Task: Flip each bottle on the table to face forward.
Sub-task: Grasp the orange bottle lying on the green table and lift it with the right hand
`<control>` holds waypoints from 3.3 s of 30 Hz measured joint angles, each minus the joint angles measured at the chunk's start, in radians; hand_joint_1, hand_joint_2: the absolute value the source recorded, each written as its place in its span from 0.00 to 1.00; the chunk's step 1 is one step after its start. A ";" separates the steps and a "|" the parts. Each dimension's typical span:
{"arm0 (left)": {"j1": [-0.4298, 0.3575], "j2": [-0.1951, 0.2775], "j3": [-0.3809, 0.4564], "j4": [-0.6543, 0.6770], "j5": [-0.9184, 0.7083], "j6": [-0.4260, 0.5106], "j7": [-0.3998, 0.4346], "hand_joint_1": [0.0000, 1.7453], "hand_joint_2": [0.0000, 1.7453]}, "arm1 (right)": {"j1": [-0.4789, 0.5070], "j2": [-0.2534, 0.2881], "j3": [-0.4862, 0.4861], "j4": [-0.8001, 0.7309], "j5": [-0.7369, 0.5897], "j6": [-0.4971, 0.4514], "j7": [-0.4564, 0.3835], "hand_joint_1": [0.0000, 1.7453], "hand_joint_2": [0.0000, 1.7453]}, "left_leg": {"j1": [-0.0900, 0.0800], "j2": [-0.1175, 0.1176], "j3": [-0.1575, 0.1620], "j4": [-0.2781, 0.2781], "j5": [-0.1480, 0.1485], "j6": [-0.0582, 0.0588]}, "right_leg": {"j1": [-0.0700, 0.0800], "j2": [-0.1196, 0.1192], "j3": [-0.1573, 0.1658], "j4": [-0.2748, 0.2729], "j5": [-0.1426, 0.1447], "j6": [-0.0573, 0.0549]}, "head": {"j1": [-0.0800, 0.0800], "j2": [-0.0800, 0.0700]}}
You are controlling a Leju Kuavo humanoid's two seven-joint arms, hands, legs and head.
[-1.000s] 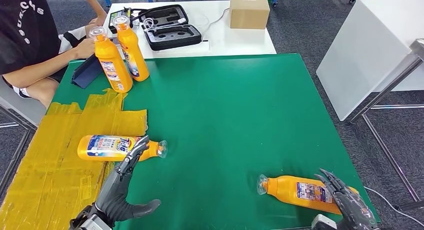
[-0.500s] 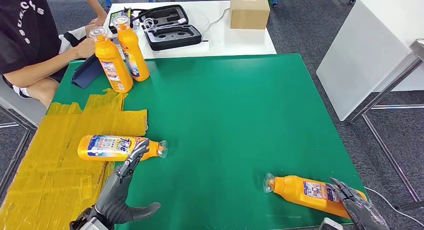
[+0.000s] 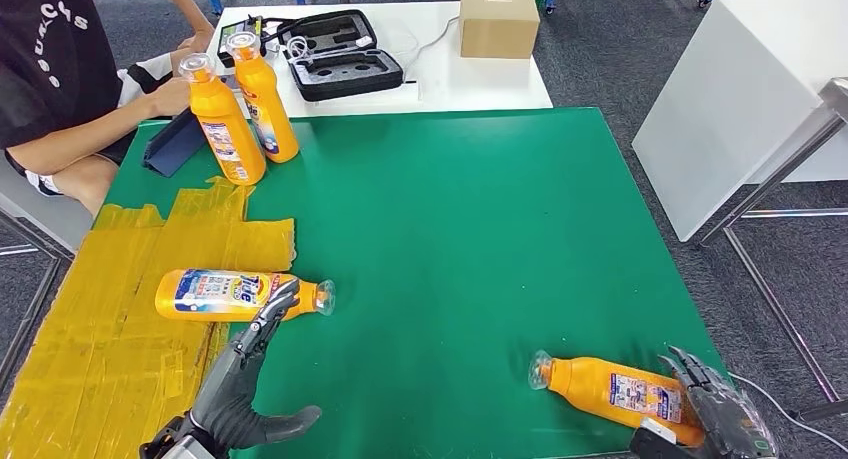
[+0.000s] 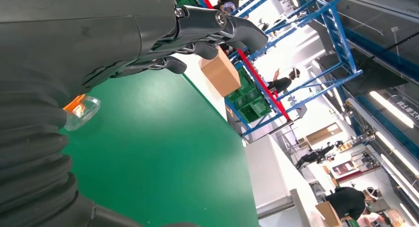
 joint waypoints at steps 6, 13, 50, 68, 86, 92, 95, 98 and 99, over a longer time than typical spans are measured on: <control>0.002 0.000 0.000 0.000 0.003 0.000 0.001 0.00 1.00 | -0.051 -0.013 0.035 0.072 0.044 -0.063 0.059 0.13 1.00 | 0.000 0.001 0.001 0.000 0.000 0.000 | 0.000 0.000 0.001 0.000 0.000 0.000 | 0.000 0.000; 0.005 -0.002 0.000 0.000 0.005 -0.001 0.003 0.00 1.00 | -0.109 -0.031 0.093 0.152 0.097 -0.116 0.138 1.00 1.00 | 0.000 0.002 0.006 0.000 -0.002 0.001 | 0.001 0.000 -0.004 -0.001 0.000 0.000 | 0.000 0.000; -0.015 -0.023 -0.080 0.053 0.080 -0.032 0.122 0.00 1.00 | -0.307 0.150 0.317 0.209 -0.294 -0.324 0.048 1.00 1.00 | 0.001 0.006 0.002 0.000 -0.001 0.001 | 0.001 0.009 0.001 0.000 0.003 -0.002 | 0.000 0.000; -0.194 -0.113 -0.028 0.278 0.534 -0.162 0.249 0.00 1.00 | -0.399 0.423 0.547 0.222 -0.577 -0.157 -0.040 1.00 1.00 | 0.002 0.006 0.001 0.000 0.001 0.000 | 0.002 0.008 0.000 0.001 0.003 -0.002 | 0.000 0.000; -0.247 -0.138 0.045 0.378 0.616 -0.150 0.272 0.00 1.00 | -0.416 0.482 0.765 0.301 -0.557 -0.164 -0.027 1.00 1.00 | 0.001 0.006 0.000 0.000 0.001 0.000 | 0.001 0.008 -0.001 0.001 0.003 -0.002 | 0.000 0.000; -0.251 -0.139 0.062 0.390 0.619 -0.136 0.272 0.00 1.00 | -0.434 0.474 0.826 0.347 -0.492 -0.198 0.001 1.00 1.00 | 0.001 0.006 0.000 0.000 0.001 0.000 | 0.001 0.008 -0.001 0.001 0.003 -0.002 | 0.001 0.000; -0.251 -0.143 0.071 0.391 0.619 -0.133 0.272 0.00 1.00 | -0.453 0.468 0.861 0.401 -0.429 -0.240 0.028 1.00 1.00 | 0.001 0.006 0.000 0.000 0.001 0.000 | 0.001 0.008 -0.001 0.001 0.003 -0.002 | 0.001 0.000; -0.252 -0.145 0.076 0.390 0.619 -0.130 0.272 0.00 1.00 | -0.473 0.463 0.898 0.475 -0.362 -0.289 0.050 1.00 1.00 | 0.001 0.006 0.000 0.000 0.001 0.000 | 0.001 0.008 -0.002 0.001 0.003 -0.002 | 0.001 0.000; -0.252 -0.145 0.077 0.389 0.619 -0.129 0.272 0.00 1.00 | -0.478 0.461 0.908 0.496 -0.349 -0.297 0.054 1.00 1.00 | 0.001 0.006 0.000 0.000 0.001 0.000 | 0.001 0.008 -0.002 0.001 0.003 -0.002 | 0.001 0.000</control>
